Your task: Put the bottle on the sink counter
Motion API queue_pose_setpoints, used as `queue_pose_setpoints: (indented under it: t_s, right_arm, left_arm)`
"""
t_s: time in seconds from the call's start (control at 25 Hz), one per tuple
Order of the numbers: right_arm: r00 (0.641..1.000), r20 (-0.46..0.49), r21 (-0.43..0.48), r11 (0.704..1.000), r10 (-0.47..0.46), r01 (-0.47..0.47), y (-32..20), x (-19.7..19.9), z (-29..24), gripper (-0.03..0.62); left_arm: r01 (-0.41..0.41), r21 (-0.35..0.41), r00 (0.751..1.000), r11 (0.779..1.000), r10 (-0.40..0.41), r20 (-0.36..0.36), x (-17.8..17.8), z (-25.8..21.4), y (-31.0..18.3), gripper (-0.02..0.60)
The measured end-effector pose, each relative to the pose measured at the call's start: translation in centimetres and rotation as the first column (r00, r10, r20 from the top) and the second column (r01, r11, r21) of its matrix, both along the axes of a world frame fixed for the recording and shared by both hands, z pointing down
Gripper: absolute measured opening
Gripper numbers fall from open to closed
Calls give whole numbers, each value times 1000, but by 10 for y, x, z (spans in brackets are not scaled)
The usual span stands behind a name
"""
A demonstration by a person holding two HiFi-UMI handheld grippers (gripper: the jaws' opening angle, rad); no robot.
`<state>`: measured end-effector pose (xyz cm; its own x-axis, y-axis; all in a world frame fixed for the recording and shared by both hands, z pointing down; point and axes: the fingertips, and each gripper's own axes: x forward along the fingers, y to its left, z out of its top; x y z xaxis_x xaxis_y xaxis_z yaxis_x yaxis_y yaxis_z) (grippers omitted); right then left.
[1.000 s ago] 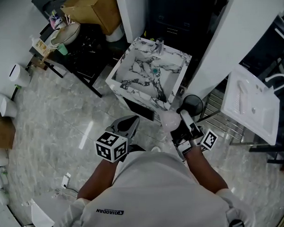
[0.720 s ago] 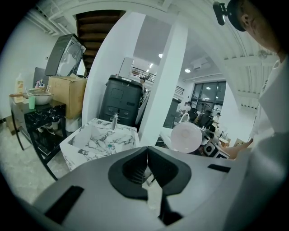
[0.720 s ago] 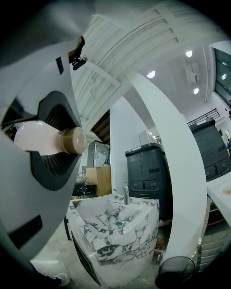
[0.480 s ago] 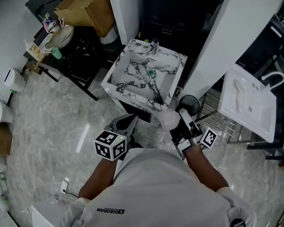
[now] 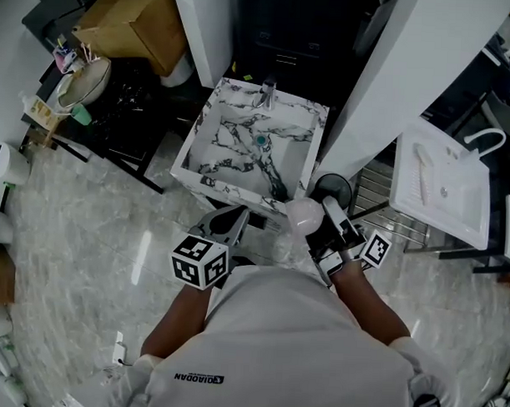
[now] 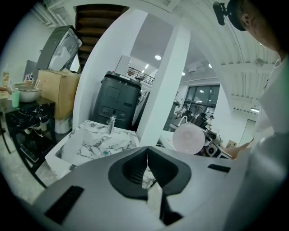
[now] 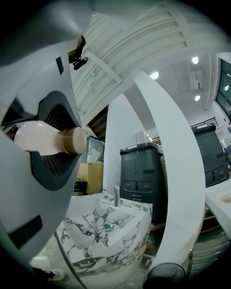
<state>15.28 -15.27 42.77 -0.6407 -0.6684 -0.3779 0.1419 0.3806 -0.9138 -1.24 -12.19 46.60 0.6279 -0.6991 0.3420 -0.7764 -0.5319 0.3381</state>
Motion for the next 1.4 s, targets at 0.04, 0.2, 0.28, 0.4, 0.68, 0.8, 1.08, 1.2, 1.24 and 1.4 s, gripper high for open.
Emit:
queue_pose_setpoints:
  t_s: [0.04,0.2,0.28,0.4,0.68,0.8,1.08,1.2,1.24,1.4]
  right_arm:
    - [1000,-2,-4,1000,14,-14,-7,-3,2,152]
    - [998,-6,-17,998,67,-67,-36,-16,3,152]
    - [996,-15,-19,996,92,-92,-51,-24,2,152]
    - [992,-29,-17,992,126,-126,-71,-41,2,152]
    - [977,-56,-29,978,207,-209,-105,-72,9,152]
    - [967,-61,-29,968,248,-251,-116,-84,10,152]
    - [942,-67,-30,943,329,-331,-124,-110,9,152]
    - [927,-71,-35,928,369,-372,-123,-117,12,152]
    - [922,-73,-34,923,381,-384,-122,-120,13,152]
    - [904,-81,-37,905,421,-425,-121,-131,15,152]
  left_arm:
    - [-14,-3,1000,1000,14,1,-3,2,-9,15]
    - [-75,-4,997,997,75,9,-17,-1,-51,15]
    - [-104,1,994,995,104,11,-25,-7,-73,15]
    - [-150,6,989,989,149,11,-37,-11,-101,15]
    - [-243,-3,970,970,243,15,-66,-8,-147,15]
    - [-279,-5,960,960,279,12,-78,-7,-164,15]
    - [-363,-5,932,932,363,1,-97,-5,-184,15]
    - [-404,-9,915,915,404,-2,-103,-3,-188,15]
    - [-416,-9,909,909,416,-3,-105,-3,-189,15]
    - [-455,-8,891,891,455,-4,-115,-1,-195,15]
